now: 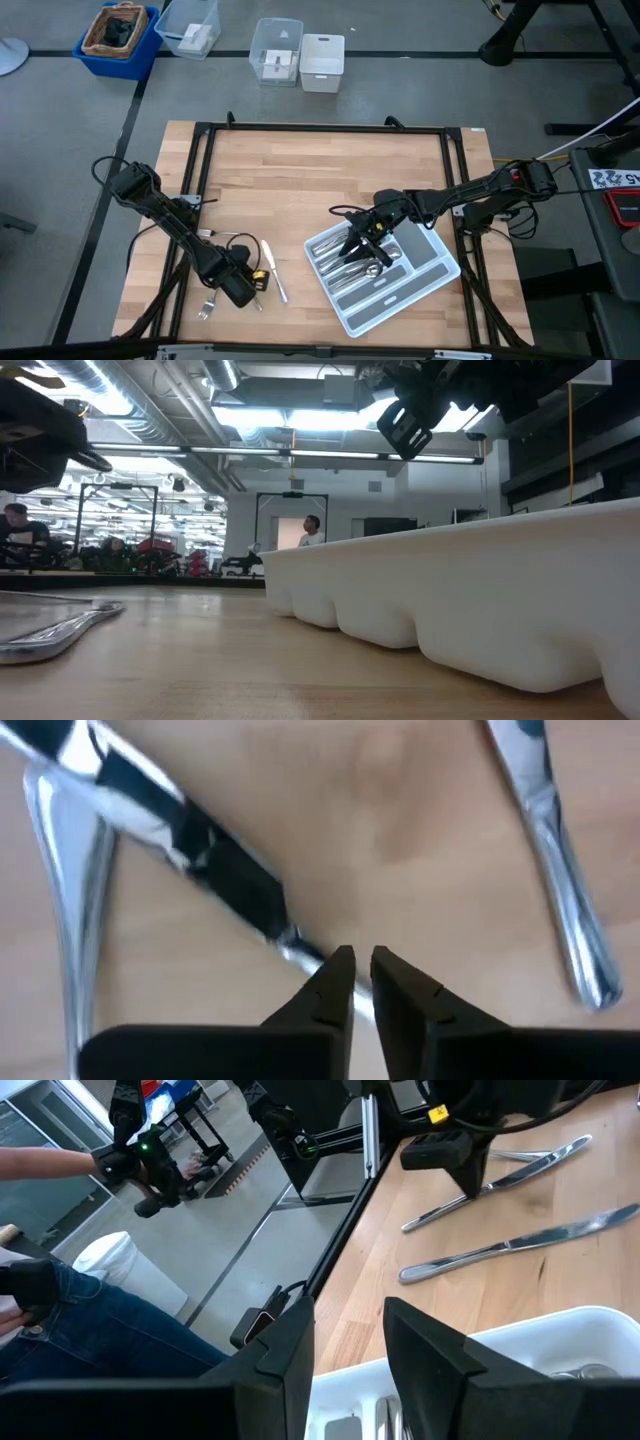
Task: Sort silverware
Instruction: Put the silver table knife into the silverware tray
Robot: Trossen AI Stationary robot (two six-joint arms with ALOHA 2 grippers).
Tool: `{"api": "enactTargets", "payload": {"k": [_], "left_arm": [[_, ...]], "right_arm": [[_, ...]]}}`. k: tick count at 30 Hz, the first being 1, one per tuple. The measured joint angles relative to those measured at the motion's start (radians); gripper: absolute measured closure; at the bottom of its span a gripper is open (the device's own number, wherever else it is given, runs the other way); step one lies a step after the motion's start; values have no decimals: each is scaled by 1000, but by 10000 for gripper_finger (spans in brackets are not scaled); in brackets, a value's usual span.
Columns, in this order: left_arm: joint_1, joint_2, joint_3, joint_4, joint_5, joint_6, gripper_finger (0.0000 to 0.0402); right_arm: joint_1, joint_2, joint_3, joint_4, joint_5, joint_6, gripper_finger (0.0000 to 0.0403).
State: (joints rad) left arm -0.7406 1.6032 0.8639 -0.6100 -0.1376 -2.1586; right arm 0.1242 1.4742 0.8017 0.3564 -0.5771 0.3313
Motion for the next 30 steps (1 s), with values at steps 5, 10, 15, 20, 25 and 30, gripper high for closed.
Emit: {"api": "enactTargets", "payload": {"k": [5,10,15,20,25,30], "left_arm": [[0,0,1,7,127,-2,335],[4,0,1,46,140,-26,304],[26,-1,1,162,119,40,308],[60,-15,1,270,26,275,332],[121,-63,2,261,-33,571,347],[185,-151,2,165,-33,885,357]], "right_arm": [[0,0,0,-1,0,1,278],[1,0,0,-23,26,37,278],[20,0,0,-16,171,173,278],[85,11,37,-15,380,220,278],[142,92,155,-69,576,293,278],[167,258,356,-207,709,356,278]]}}
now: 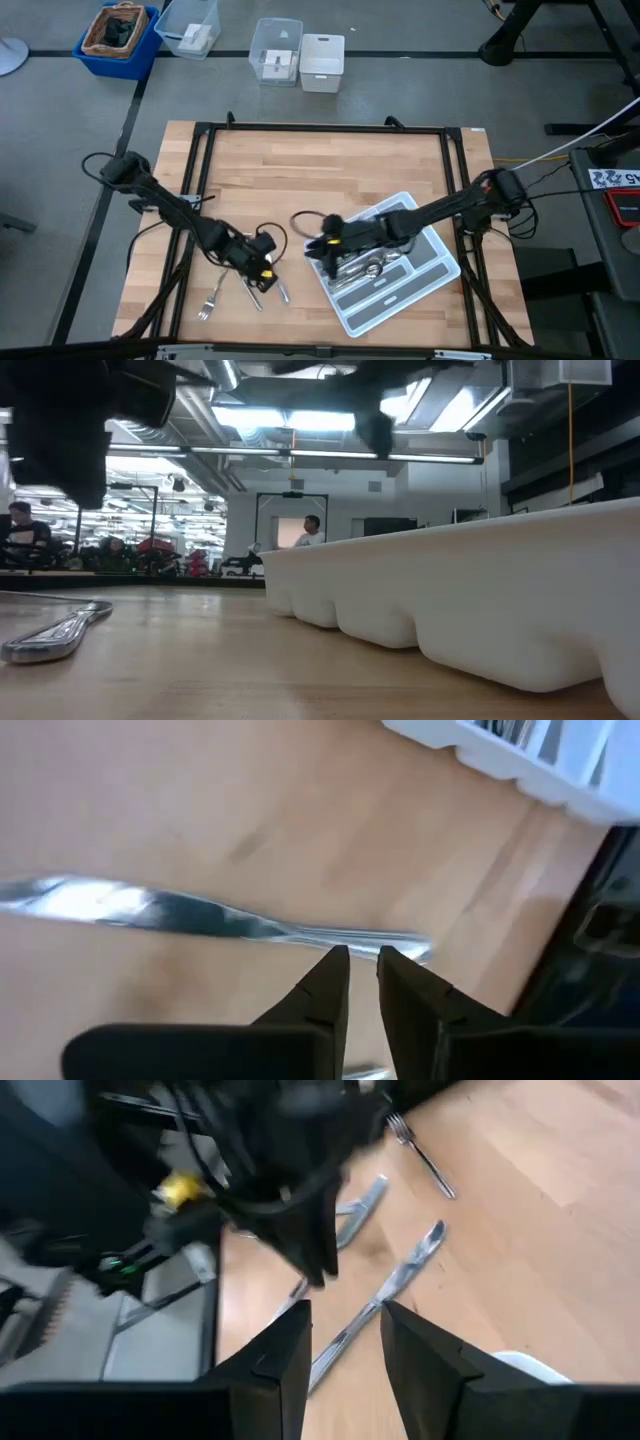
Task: Sort silverware
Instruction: Put the silver table knife into the silverware tray
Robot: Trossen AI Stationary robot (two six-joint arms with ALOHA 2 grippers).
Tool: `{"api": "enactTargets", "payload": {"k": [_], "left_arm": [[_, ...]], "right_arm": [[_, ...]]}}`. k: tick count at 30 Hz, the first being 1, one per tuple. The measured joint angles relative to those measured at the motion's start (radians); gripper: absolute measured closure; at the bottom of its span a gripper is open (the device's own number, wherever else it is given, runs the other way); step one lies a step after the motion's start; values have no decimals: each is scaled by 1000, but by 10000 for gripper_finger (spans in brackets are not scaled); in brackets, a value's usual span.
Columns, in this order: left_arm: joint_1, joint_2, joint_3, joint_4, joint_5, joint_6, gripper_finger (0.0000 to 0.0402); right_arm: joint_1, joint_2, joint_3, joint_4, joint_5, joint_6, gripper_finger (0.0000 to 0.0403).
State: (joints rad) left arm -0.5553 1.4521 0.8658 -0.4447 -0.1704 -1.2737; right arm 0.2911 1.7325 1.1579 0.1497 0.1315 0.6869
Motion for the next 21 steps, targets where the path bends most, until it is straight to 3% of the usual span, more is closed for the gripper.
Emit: {"api": "enactTargets", "payload": {"k": [5,10,16,21], "left_arm": [[28,-139,0,-228,7,244,366],[14,-298,0,-420,10,324,374],[7,-437,-16,-468,7,407,375],[7,-494,-61,-462,6,444,378]], "right_arm": [[4,209,260,-125,18,76,278],[4,411,532,-323,49,159,279],[3,615,816,-565,86,277,279],[5,712,949,-686,77,341,279]]}}
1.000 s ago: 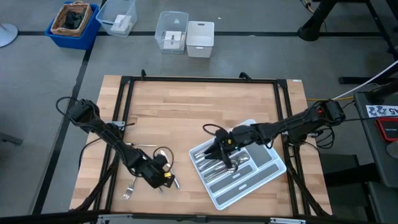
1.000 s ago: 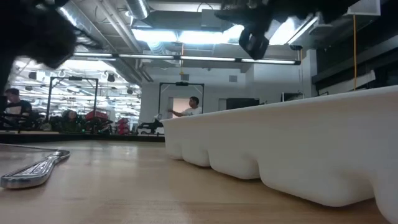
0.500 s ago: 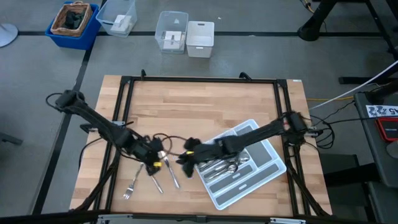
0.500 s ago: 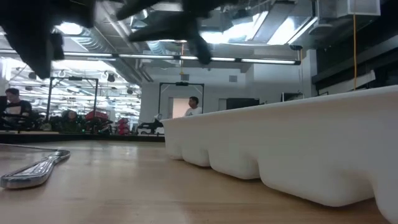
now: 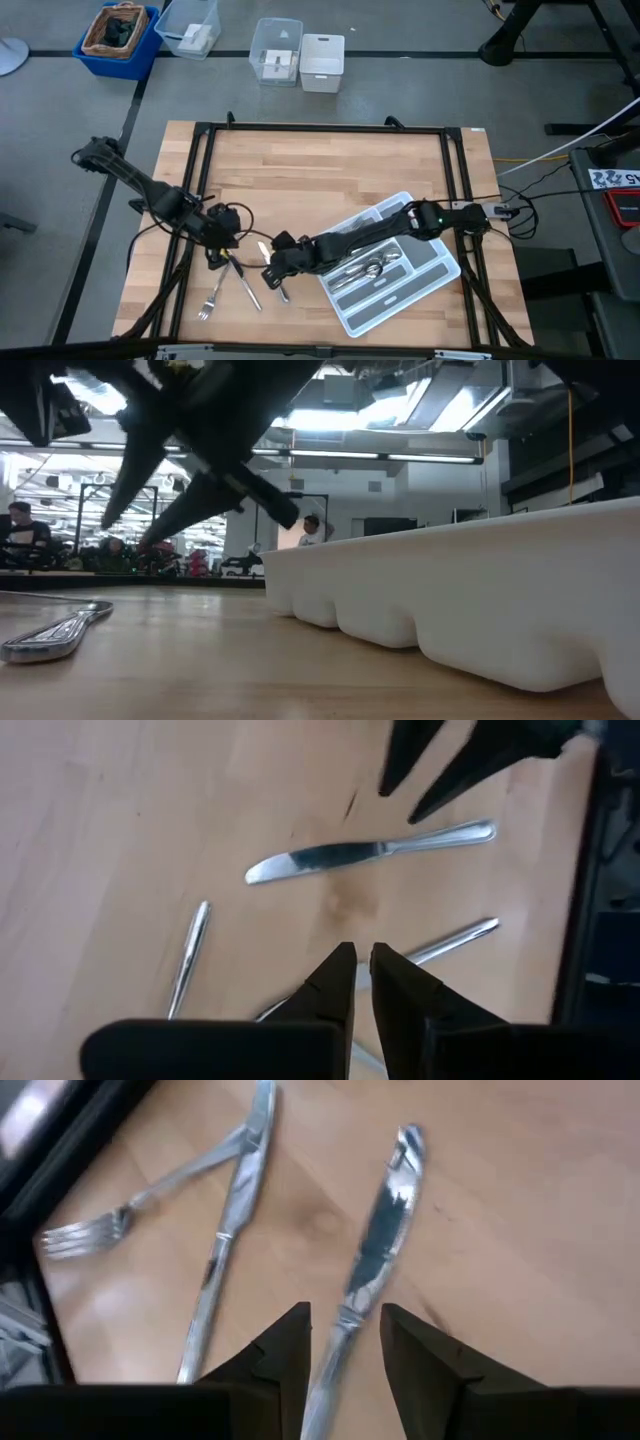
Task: Sort silverware
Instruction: Put the silver table knife into the silverware tray
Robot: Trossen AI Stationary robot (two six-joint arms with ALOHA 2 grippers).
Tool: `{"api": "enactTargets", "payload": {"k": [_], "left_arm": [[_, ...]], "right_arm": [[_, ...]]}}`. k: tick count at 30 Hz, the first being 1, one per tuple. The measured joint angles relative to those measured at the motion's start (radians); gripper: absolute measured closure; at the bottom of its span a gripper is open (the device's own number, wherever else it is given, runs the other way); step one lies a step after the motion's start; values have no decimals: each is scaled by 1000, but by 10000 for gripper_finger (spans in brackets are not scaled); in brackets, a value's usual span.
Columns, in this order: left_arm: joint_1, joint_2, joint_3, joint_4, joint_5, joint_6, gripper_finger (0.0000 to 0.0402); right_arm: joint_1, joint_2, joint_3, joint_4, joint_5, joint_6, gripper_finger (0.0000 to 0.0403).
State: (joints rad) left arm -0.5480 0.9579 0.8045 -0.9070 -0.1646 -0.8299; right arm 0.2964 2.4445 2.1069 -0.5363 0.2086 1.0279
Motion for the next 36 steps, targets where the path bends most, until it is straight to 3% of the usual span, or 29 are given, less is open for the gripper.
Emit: {"api": "enactTargets", "payload": {"k": [13,21,30,34,36], "left_arm": [[-13,-7,-128,7,7,-13,380],[-54,-2,-128,125,30,-153,380],[-155,28,-128,174,47,-283,380],[-206,30,-128,243,50,-312,380],[-222,34,-128,289,36,-325,380]], "right_arm": [[31,56,10,1,7,152,279],[30,58,15,-1,11,151,279],[32,63,153,-175,-86,26,279],[31,62,249,-331,-57,-51,279],[31,31,231,-348,-36,-92,279]]}}
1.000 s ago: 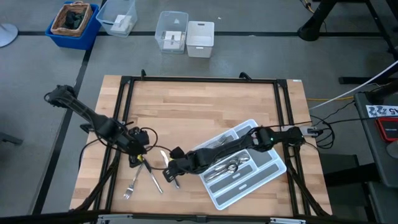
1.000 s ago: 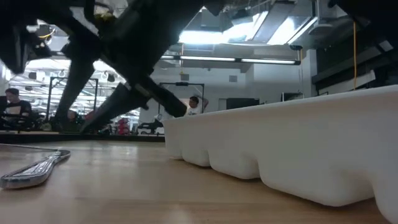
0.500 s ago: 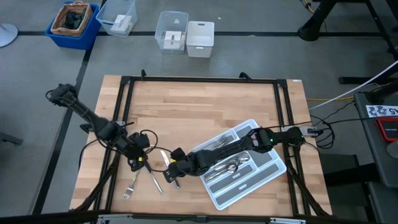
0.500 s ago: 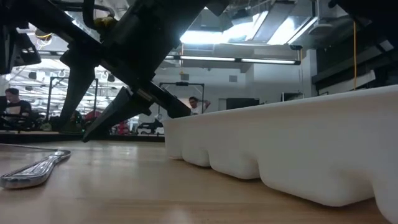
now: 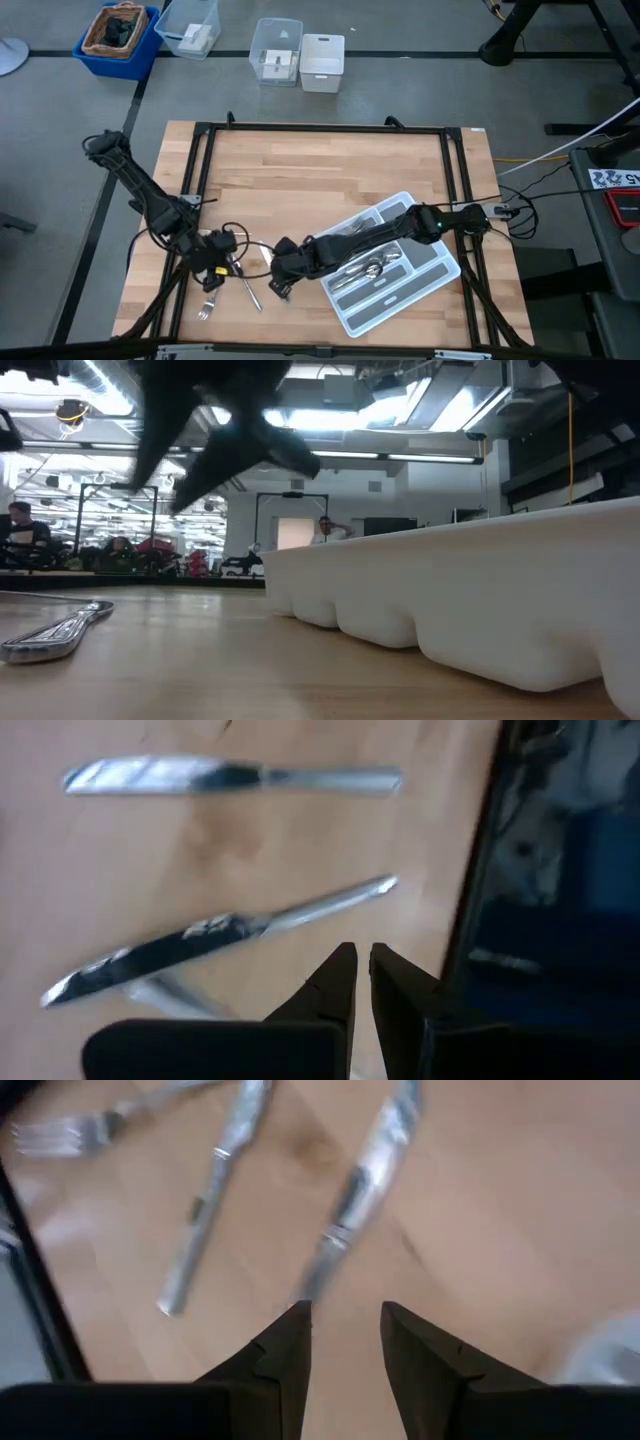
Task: Sort silverware
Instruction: Put the silver table knife into the silverware tray
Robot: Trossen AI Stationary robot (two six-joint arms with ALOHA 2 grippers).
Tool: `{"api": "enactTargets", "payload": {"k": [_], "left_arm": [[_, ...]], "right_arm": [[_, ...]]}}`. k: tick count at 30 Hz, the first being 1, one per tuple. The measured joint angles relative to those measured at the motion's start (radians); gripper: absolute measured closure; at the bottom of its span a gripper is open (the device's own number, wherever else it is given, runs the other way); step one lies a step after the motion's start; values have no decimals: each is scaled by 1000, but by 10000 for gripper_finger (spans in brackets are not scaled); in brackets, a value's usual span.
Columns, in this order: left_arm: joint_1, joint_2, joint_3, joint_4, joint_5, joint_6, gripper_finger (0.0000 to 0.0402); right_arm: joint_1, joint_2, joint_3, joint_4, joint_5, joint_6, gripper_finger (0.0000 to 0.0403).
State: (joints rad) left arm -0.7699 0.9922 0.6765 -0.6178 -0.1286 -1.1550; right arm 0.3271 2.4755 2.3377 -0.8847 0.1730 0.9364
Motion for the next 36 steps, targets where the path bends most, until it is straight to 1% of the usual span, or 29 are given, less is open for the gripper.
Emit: {"api": "enactTargets", "payload": {"k": [4,6,8,12,14,18,22,27,31,36], "left_arm": [[-14,47,0,52,-122,-66,380],[-12,94,0,55,-189,-90,380],[-1,150,0,56,-234,-104,380],[33,277,0,60,-245,-97,380],[51,340,0,64,-245,-95,380],[91,446,0,63,-246,-95,380],[137,524,0,84,-247,-83,380],[196,570,3,142,-246,-17,380],[245,574,2,190,-265,-15,380],[314,581,-1,310,-300,64,380]], "right_arm": [[0,-28,2,-119,-1,-32,279],[7,-28,2,-142,-22,-33,279],[23,-27,1,-143,-47,-58,279],[55,-27,0,-114,-69,-160,279],[71,-27,4,-121,-70,-178,279],[95,-39,16,-143,-70,-184,279],[108,-59,17,-155,-60,-184,279],[119,-103,17,-173,-46,-184,279],[119,-137,17,-187,-29,-185,279],[119,-181,17,-212,-23,-212,279]]}}
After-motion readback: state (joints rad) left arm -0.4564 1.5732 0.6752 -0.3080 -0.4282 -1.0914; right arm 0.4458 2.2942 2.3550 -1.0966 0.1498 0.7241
